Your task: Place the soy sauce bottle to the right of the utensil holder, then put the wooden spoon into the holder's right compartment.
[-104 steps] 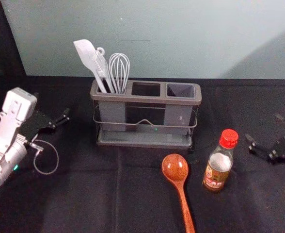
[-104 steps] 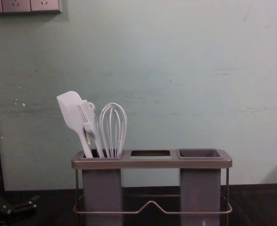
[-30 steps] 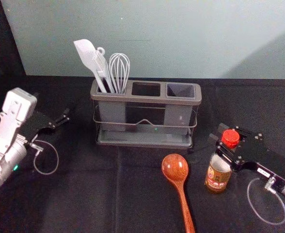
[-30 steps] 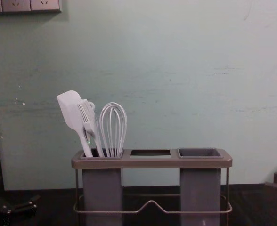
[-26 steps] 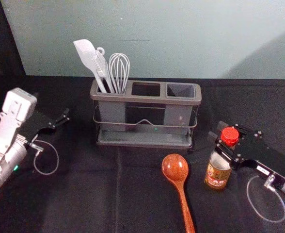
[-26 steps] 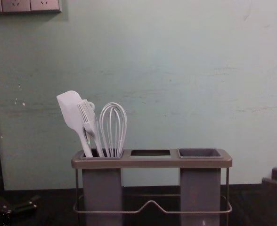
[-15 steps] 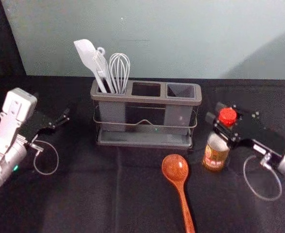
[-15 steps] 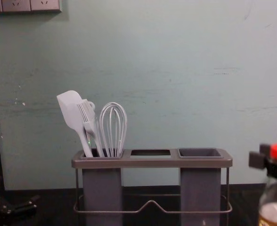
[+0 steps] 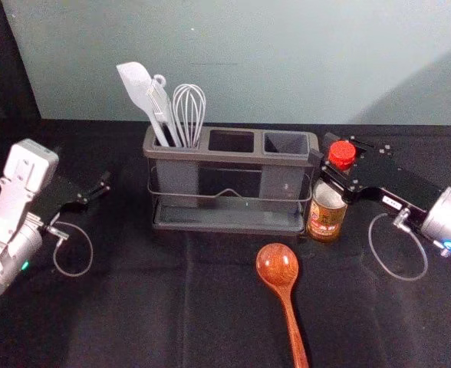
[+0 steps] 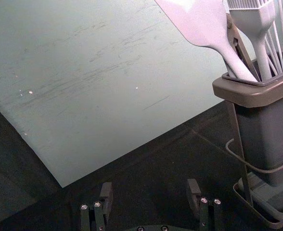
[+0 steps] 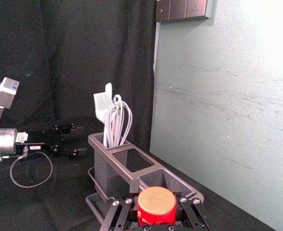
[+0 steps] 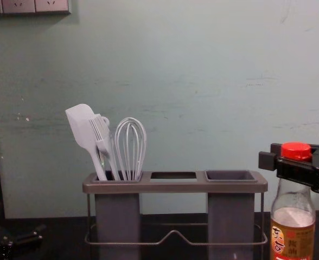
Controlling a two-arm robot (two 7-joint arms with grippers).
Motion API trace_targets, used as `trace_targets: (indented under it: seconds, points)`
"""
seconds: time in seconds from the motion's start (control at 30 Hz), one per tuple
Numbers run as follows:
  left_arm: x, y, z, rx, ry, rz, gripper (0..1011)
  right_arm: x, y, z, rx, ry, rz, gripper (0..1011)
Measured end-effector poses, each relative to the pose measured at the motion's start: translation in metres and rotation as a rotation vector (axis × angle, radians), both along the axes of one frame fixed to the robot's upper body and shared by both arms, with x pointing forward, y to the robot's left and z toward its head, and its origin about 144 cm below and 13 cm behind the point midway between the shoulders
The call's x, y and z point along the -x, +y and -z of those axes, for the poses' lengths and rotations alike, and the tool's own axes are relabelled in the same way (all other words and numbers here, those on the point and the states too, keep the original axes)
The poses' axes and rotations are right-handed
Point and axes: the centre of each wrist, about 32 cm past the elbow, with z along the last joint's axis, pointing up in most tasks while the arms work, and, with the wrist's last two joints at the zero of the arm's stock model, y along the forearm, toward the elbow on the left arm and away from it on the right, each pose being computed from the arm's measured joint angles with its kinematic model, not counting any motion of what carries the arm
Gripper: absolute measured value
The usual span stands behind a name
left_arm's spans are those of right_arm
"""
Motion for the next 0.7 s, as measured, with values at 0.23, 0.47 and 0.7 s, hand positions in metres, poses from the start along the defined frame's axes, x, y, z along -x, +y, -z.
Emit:
trace_targets:
  seconds: [0.23, 0.47, 0.7]
  points:
    - [0.0, 0.0, 0.0, 0.0, 0.0, 0.0, 1005, -0.0075, 0.0002, 0.001, 0.008, 0.005, 0.003, 375]
    - [0.0, 0.0, 0.0, 0.0, 0.0, 0.0, 1005, -0.0069, -0.0008, 0.0016, 0.018, 0.009, 0.013, 375]
    - [0.0, 0.0, 0.0, 0.0, 0.0, 0.0, 1005, -0.0003, -0.0023, 0.0019, 0.013, 0.009, 0.045, 375]
